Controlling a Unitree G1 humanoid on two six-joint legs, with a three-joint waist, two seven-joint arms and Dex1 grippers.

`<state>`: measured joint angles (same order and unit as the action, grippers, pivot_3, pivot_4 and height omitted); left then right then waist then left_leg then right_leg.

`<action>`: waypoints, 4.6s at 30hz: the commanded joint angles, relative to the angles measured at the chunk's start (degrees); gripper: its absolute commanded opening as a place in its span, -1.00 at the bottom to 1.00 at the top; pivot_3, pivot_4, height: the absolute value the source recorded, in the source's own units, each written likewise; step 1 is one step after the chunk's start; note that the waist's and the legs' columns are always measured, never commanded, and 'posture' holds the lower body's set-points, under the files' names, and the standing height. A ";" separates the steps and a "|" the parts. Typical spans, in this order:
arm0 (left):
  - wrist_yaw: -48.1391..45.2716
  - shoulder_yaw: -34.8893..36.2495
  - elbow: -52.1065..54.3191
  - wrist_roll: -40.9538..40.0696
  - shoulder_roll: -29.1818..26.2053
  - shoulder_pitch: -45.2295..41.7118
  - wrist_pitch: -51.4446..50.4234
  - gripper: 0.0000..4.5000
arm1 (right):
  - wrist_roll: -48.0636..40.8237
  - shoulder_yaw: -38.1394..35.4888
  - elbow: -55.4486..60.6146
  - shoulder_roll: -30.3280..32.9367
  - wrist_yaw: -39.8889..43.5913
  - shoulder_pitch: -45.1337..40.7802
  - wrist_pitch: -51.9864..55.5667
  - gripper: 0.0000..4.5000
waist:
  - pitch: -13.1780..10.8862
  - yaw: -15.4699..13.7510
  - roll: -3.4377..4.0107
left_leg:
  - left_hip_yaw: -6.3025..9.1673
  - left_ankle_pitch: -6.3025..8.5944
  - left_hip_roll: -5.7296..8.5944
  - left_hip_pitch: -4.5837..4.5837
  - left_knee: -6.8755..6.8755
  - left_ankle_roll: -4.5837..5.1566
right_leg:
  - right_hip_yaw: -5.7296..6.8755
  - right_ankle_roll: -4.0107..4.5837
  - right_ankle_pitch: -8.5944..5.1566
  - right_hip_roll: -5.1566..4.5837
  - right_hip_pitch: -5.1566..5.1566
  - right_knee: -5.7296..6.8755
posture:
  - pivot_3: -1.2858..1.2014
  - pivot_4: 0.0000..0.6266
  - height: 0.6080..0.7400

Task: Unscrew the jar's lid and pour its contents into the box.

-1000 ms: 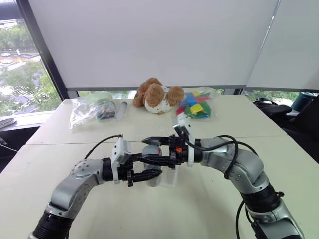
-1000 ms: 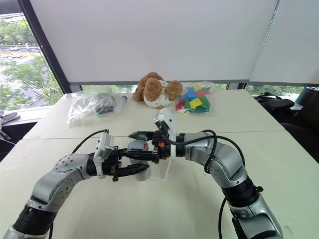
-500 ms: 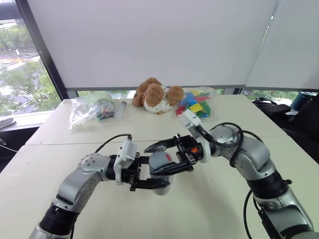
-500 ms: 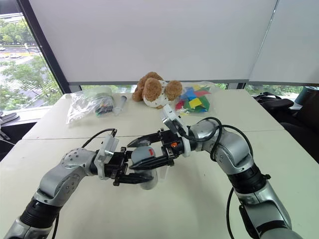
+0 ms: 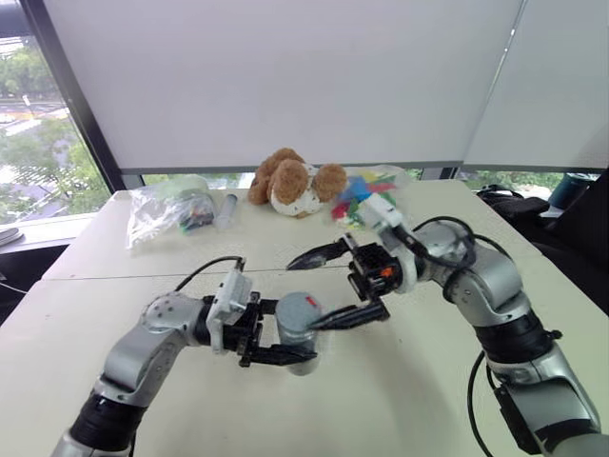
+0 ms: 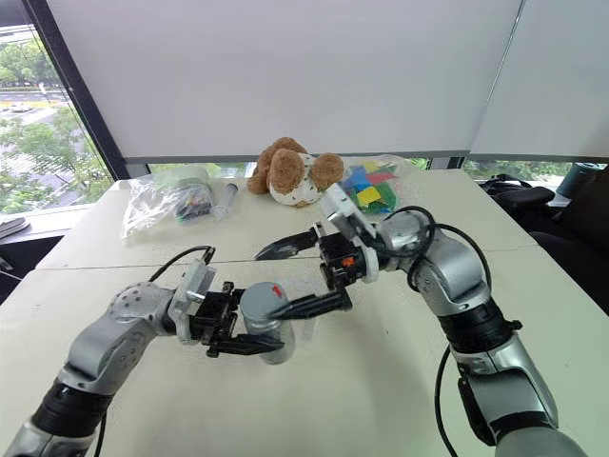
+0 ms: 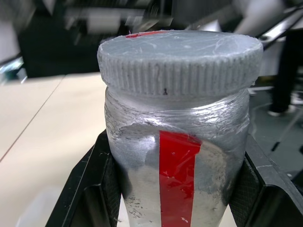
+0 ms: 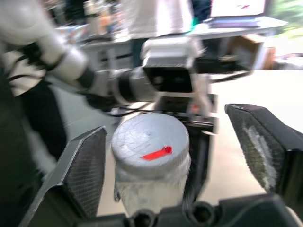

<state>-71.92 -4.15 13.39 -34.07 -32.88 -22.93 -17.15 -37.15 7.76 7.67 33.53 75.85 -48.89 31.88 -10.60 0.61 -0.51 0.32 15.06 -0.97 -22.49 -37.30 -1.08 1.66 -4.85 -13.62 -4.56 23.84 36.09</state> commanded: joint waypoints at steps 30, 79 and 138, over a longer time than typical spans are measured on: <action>8.21 0.89 -1.60 4.70 3.95 0.13 2.99 -0.02 | 9.20 1.66 -2.30 -8.49 -16.02 2.11 -0.67 0.98 | -0.01 0.01 -0.01 | 0.00 0.00 0.01 -0.02 0.00 0.00 | 0.00 -0.01 0.01 0.00 0.03 0.04 | 0.03 -0.52 1.00; 8.71 1.28 -2.97 5.27 4.24 1.04 4.23 -0.02 | 9.04 2.89 -2.46 -7.71 -14.94 1.16 1.41 0.98 | -0.02 0.05 -0.03 | -0.02 0.00 0.01 -0.02 0.03 0.00 | 0.00 -0.01 0.01 -0.01 0.05 0.05 | 0.03 -0.52 1.00; 8.71 1.81 -0.43 3.62 2.74 3.27 2.09 -0.02 | -15.06 -9.32 0.97 -10.46 -12.79 3.56 15.19 0.05 | -0.05 0.00 -0.03 | 0.00 0.00 0.01 -0.04 0.03 0.00 | -0.01 -0.01 0.01 -0.03 0.06 0.05 | 0.03 -0.52 1.00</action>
<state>-62.82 -3.55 12.38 -29.47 -29.49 -20.08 -14.82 -44.66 4.31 5.70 22.61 64.31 -44.72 43.26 -10.65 0.61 -0.54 0.30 15.06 -0.96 -22.52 -37.28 -1.08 1.64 -4.86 -13.60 -4.60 23.90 36.15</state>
